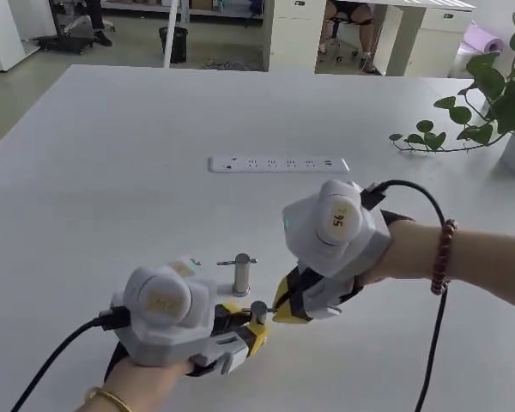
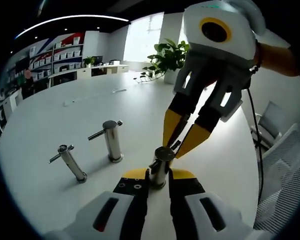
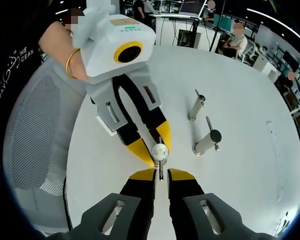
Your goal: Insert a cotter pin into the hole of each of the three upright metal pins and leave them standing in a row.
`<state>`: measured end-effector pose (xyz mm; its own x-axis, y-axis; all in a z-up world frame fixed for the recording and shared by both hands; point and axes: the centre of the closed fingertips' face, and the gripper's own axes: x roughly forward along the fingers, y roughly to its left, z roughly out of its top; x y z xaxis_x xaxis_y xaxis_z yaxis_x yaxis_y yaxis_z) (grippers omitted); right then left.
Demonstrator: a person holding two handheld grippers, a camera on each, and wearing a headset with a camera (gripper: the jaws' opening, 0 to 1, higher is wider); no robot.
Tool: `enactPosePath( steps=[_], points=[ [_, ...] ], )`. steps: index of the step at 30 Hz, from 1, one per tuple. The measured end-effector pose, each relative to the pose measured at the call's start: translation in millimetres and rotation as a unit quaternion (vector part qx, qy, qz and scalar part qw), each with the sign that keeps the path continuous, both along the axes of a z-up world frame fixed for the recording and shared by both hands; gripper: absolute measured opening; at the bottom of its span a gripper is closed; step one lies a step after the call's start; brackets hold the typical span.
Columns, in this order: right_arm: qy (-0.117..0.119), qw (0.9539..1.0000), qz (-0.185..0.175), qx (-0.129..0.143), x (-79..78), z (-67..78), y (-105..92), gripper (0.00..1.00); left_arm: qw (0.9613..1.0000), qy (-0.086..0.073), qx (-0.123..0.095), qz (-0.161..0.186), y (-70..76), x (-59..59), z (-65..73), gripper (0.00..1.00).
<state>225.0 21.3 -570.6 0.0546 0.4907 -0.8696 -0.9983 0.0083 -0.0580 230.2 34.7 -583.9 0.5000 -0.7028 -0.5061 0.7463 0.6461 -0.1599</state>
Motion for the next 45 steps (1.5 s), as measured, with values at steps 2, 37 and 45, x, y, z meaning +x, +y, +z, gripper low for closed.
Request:
enactPosePath(
  steps=[2, 37, 45],
  points=[
    [0.000, 1.0000, -0.004, 0.000, 0.1, 1.6, -2.1, 0.09, 1.0000, 0.001, 0.000, 0.003, 2.1, -1.1, -1.3, 0.14],
    [-0.010, 0.9999, 0.007, 0.007, -1.1, 5.4, 10.2, 0.07, 0.9995, 0.021, 0.000, 0.024, 7.7, -5.7, -10.1, 0.19],
    [0.024, 0.9958, -0.058, 0.067, -0.2, 14.5, 22.9, 0.16, 0.9996, 0.013, 0.007, 0.026, 19.6, -10.0, -5.4, 0.23]
  ],
)
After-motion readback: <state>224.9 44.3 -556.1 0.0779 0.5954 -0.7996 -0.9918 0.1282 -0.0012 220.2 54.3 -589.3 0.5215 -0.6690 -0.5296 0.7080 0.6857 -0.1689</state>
